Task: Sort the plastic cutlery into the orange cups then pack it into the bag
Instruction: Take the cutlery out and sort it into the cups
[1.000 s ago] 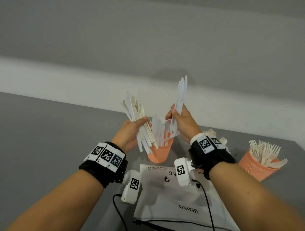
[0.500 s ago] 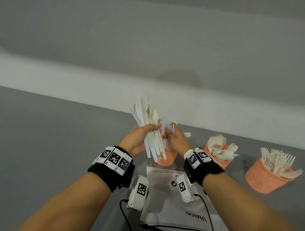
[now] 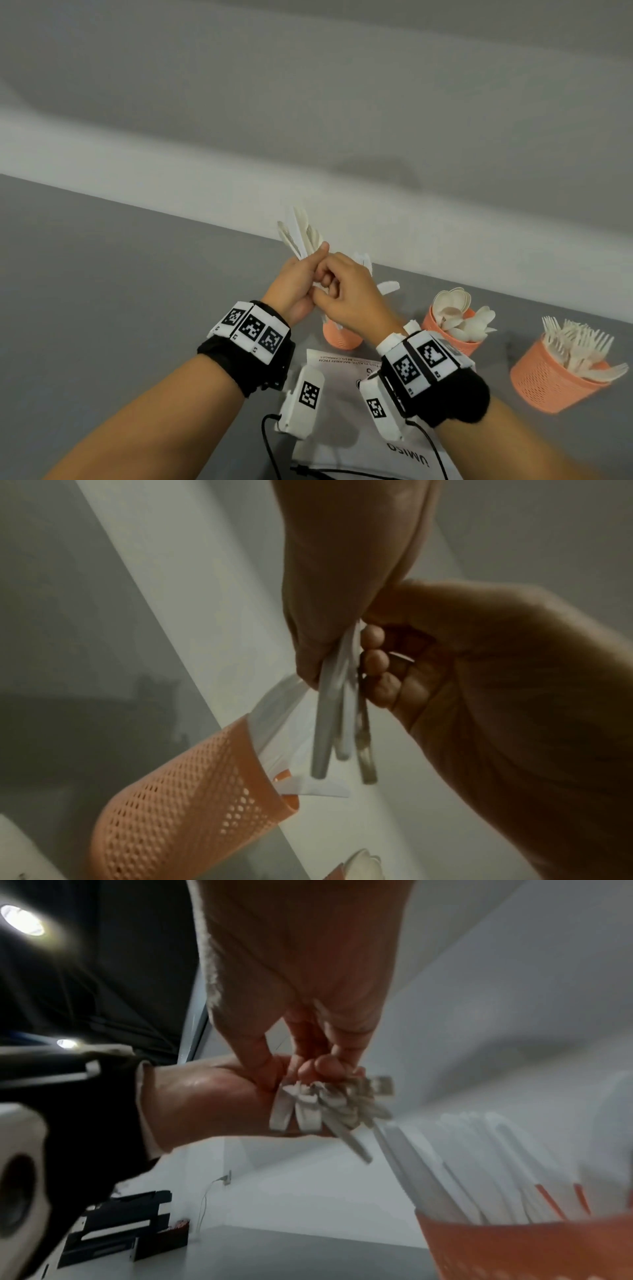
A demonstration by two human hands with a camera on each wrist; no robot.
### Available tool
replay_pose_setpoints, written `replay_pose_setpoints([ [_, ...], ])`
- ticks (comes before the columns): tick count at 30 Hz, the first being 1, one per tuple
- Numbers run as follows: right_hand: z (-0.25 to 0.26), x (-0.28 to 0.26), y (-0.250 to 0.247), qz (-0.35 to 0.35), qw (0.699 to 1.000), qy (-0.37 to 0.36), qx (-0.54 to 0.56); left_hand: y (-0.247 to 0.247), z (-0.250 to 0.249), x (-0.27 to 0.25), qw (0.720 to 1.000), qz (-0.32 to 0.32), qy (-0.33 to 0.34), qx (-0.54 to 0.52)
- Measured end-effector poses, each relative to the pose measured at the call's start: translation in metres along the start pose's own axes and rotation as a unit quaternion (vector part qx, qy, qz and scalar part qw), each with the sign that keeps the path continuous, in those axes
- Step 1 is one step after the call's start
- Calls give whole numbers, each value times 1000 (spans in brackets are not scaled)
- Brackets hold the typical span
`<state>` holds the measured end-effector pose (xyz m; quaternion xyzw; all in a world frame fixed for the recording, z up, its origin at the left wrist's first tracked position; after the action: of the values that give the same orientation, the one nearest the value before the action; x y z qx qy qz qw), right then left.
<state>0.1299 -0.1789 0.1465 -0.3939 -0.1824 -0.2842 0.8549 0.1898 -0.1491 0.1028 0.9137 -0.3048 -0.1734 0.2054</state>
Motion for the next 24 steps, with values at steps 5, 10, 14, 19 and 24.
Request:
replay_pose_setpoints([
  [5, -4, 2, -3, -1, 998, 26, -65, 10, 1, -6, 998, 39, 8, 49],
  [10, -10, 1, -8, 27, 994, 76, -77, 15, 10, -12, 998, 52, -40, 14],
  [14, -13, 1, -12, 37, 992, 95, -71, 16, 14, -14, 998, 47, -38, 7],
  [19, -29, -4, -19, 6, 976, 199, 87, 19, 10, -17, 997, 70, -18, 22],
  [24, -33, -9, -20, 5, 959, 240, 150, 19, 5, -16, 997, 70, 9, 5],
])
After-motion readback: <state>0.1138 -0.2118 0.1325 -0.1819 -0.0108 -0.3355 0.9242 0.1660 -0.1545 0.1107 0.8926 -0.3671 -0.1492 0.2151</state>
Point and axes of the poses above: each hand's wrist, its own x-axis towards the middle knuckle, its own y-axis out of the palm, z = x × y, the point moved 8 cm from there along x, towards the middle knuckle, and after that the axes turned 11 degrees about -z, right-handed, at the moved point
